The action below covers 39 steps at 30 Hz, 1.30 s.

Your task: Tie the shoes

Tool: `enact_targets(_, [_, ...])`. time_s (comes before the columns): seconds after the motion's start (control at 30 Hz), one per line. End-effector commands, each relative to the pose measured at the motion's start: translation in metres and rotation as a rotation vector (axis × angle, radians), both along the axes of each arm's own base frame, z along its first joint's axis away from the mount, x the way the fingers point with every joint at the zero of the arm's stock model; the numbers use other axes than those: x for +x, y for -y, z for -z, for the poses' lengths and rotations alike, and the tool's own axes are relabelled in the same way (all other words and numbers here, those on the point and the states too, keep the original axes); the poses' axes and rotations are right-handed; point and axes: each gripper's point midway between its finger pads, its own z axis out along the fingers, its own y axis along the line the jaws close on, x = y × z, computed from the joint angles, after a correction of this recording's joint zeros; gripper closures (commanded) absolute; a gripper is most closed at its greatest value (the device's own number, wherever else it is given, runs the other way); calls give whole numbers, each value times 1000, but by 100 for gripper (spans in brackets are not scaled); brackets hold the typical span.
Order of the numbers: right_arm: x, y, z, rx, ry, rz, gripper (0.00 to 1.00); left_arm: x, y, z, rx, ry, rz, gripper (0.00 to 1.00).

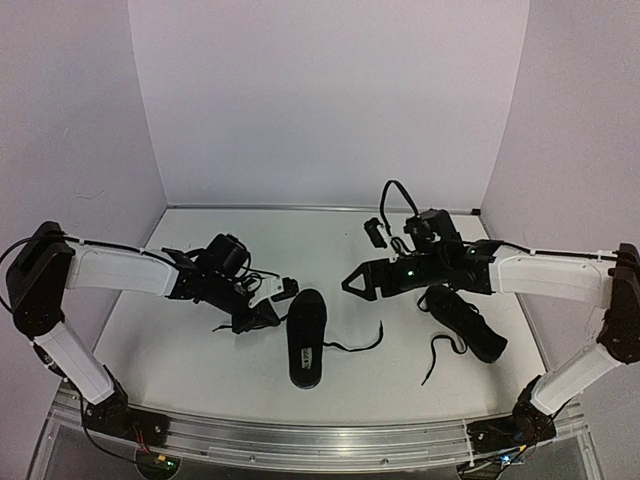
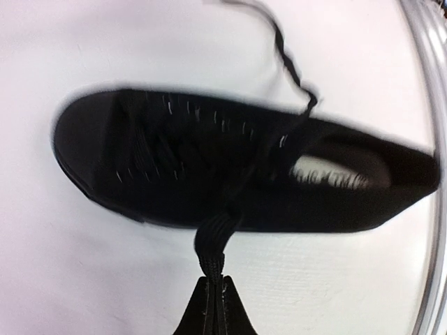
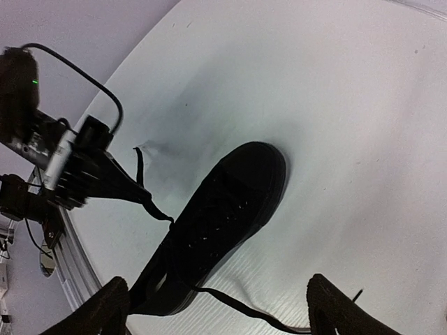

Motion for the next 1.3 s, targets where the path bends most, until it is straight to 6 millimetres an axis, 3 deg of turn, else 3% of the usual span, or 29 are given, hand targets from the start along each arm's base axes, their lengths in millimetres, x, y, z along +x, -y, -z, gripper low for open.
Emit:
enact_targets(0.0, [5,-25,-11,97,-8,-65,24,-1,25,-41,-223,57,3,100])
enact_targets(0.17, [1,-48,-14,178,-44,-133,40,0,36,-55,-333,93,-4,100])
enact_targets(0.4, [-18,-86,4,183,-100,-222,50,-1,47,-69,-432,136,-3,100])
enact_targets(0.57, [-22,-102,12,176,-113,-256,55,-4,49,-69,-443,143,10,100])
enact_targets(0.97, [-23,-119,25,175,-141,-292,74,-8,49,-69,-447,146,29,100])
enact_targets(1.13, [-23,-120,25,174,-143,-289,97,-7,47,-67,-436,147,23,100])
enact_targets(1.27, [-22,-117,23,172,-133,-281,100,-5,44,-67,-426,152,3,90])
